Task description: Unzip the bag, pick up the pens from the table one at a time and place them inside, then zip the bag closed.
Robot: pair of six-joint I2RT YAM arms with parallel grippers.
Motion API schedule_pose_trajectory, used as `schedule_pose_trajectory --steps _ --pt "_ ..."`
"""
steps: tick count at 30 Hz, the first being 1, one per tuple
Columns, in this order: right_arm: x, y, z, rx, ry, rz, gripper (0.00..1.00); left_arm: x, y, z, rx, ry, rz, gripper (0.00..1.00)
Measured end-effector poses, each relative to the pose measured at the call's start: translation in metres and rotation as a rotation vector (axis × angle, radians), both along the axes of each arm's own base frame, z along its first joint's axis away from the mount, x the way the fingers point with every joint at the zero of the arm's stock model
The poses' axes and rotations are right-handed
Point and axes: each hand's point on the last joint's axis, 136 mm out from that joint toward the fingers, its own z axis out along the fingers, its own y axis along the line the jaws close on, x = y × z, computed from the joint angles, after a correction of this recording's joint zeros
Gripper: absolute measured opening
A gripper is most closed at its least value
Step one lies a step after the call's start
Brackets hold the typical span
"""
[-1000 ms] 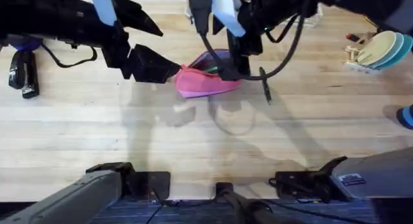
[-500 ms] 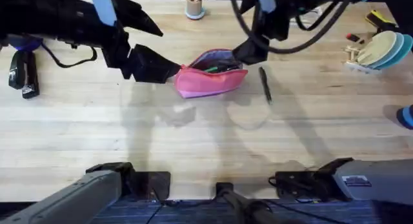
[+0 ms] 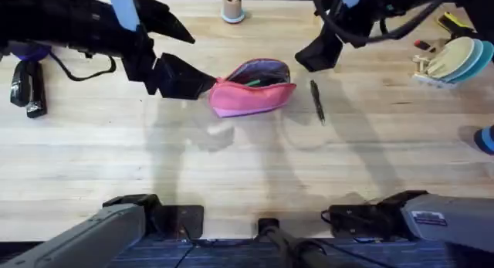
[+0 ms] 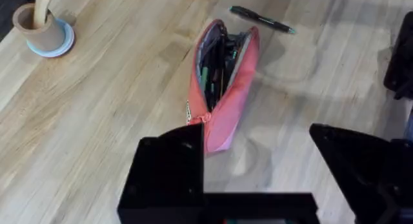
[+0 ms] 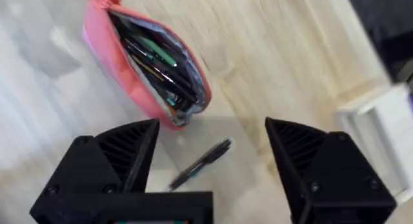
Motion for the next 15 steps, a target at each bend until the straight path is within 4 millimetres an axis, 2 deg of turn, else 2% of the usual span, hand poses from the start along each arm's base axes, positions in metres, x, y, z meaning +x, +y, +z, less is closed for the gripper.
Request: schedule_pose_trajectory --steps 7,15 --pt "-0.006 -0.016 -0.008 0.067 0.144 -0.196 0.998 0.0 0.0 0.0 0.0 0.0 0.0 0.994" --pt "-0.034 -0.027 -0.025 0.048 0.315 -0.287 0.998 0.0 0.0 0.0 0.0 0.0 0.0 0.994"
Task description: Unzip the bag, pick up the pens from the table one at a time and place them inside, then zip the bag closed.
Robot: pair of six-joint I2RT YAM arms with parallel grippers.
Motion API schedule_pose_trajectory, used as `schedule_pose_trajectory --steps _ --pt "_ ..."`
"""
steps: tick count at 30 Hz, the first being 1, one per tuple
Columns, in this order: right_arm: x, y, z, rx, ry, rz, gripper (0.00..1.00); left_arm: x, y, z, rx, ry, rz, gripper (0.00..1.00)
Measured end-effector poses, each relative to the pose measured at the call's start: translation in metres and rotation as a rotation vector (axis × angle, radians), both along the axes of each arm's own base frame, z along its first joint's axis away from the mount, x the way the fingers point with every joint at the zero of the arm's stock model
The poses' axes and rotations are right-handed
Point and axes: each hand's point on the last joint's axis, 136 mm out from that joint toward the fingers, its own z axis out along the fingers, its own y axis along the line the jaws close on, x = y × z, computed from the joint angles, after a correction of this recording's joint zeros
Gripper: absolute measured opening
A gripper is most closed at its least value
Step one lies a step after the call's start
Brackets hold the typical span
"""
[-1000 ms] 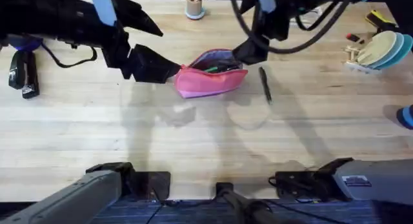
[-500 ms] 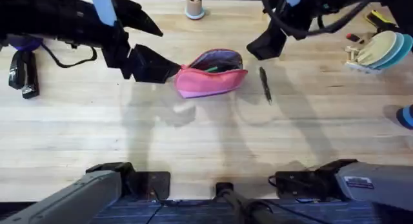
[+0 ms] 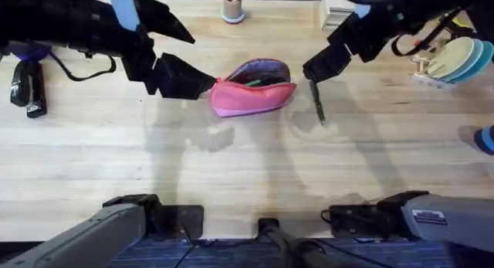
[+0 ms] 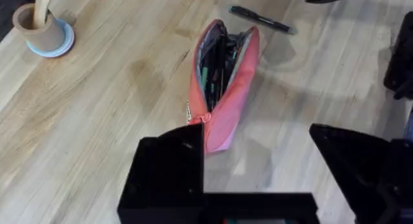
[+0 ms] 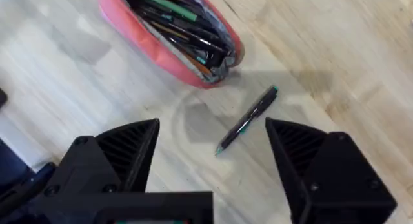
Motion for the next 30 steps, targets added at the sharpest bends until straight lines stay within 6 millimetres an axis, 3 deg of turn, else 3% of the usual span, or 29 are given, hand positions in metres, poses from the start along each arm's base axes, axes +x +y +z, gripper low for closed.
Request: schedule_pose_trajectory --steps 14,30 --pt "0.0 -0.012 -0.008 -0.056 0.013 -0.041 0.997 0.0 0.0 0.0 0.0 0.0 0.0 0.993" --pt "-0.003 -0.036 -0.093 -0.061 0.113 -0.193 0.997 0.0 0.0 0.0 0.0 0.0 0.0 0.993"
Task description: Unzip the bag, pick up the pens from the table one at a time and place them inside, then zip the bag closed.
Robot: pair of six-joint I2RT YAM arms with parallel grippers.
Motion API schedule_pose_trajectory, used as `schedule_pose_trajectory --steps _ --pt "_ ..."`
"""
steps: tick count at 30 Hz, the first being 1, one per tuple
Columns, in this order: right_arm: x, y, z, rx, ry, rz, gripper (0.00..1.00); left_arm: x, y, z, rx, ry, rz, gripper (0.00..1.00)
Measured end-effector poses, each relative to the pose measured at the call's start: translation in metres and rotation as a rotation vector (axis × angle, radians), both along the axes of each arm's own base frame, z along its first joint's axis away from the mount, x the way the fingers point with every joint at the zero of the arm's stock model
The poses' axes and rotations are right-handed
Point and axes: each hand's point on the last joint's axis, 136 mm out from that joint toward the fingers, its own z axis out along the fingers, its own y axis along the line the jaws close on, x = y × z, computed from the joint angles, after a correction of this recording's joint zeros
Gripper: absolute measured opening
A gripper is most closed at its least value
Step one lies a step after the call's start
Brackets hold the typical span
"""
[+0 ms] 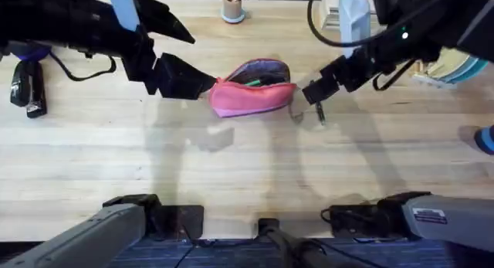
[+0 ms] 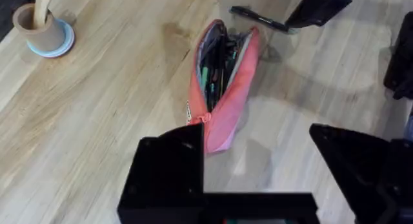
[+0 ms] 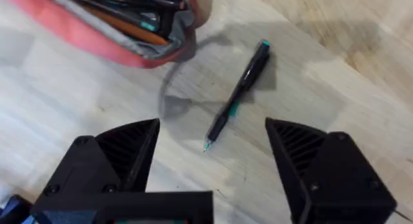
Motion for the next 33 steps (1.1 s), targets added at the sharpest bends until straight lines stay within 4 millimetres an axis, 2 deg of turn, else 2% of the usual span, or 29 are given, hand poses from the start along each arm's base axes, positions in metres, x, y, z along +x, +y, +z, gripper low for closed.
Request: schedule_pose_trajectory --steps 11,16,24,29,33 --pt "0.006 -0.014 -0.037 -0.034 -0.035 -0.081 0.997 0.0 0.0 0.0 0.0 0.0 0.0 0.993" --pt "0.012 -0.015 -0.044 -0.038 -0.043 -0.091 0.998 0.0 0.0 0.0 0.0 0.0 0.0 0.993" --pt "0.02 -0.014 -0.071 -0.052 0.001 -0.091 0.997 0.0 0.0 0.0 0.0 0.0 0.0 0.993" --pt "0.02 -0.015 -0.082 -0.062 0.029 -0.091 0.997 0.0 0.0 0.0 0.0 0.0 0.0 0.993" --pt "0.021 -0.015 -0.083 -0.066 0.026 -0.092 0.995 0.0 0.0 0.0 0.0 0.0 0.0 0.993"
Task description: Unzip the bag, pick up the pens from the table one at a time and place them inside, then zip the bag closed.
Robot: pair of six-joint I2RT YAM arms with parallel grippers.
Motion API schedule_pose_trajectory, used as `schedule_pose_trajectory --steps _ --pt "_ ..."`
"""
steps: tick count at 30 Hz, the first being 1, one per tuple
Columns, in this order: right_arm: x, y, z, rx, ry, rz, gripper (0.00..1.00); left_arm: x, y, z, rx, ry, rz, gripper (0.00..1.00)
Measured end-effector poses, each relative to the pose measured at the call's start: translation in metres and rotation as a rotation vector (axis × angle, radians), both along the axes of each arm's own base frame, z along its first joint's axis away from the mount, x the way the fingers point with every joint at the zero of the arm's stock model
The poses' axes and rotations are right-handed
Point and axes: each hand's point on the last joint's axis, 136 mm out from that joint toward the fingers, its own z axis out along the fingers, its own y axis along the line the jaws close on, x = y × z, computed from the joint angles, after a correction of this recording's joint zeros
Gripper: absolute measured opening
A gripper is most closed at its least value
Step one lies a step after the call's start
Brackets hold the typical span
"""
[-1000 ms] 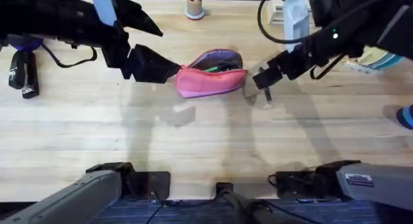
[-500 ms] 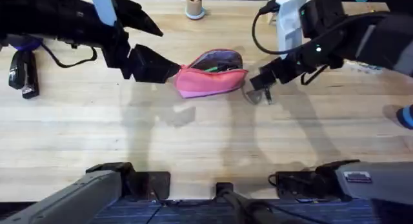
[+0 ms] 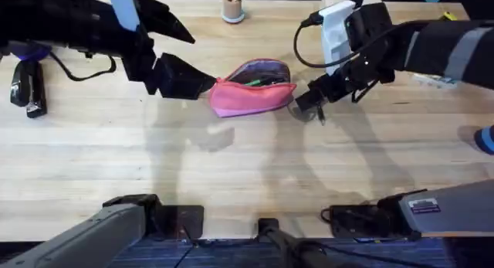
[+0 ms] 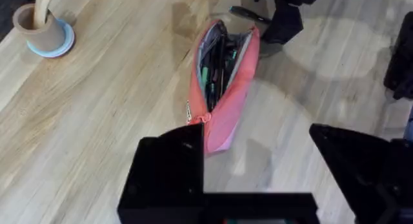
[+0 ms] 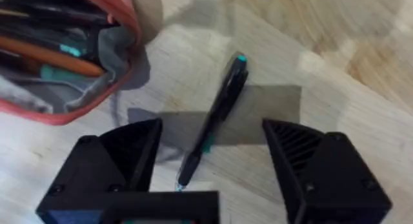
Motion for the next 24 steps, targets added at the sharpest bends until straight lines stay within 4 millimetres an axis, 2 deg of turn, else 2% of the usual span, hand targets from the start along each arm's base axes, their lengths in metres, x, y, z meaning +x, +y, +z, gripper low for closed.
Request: schedule_pose_trajectory --steps 3,8,11,18,21,24 --pt "0.001 -0.001 -0.001 -0.008 0.0 -0.002 0.92 0.0 0.0 0.0 0.0 0.0 0.0 0.993" --pt "0.007 -0.008 -0.002 -0.036 -0.014 -0.018 0.626 0.0 0.0 0.0 0.0 0.0 0.0 0.993" --pt "0.008 -0.01 -0.002 -0.043 -0.02 -0.023 0.484 0.0 0.0 0.0 0.0 0.0 0.0 0.994" --pt "0.011 -0.01 -0.002 -0.042 -0.028 -0.023 0.237 0.0 0.0 0.0 0.0 0.0 0.0 0.993" --pt "0.012 -0.01 -0.001 -0.041 -0.033 -0.024 0.102 0.0 0.0 0.0 0.0 -0.001 0.0 0.993" --pt "0.014 -0.009 0.0 -0.039 -0.04 -0.024 0.045 0.0 0.0 0.0 0.0 -0.001 0.0 0.993"
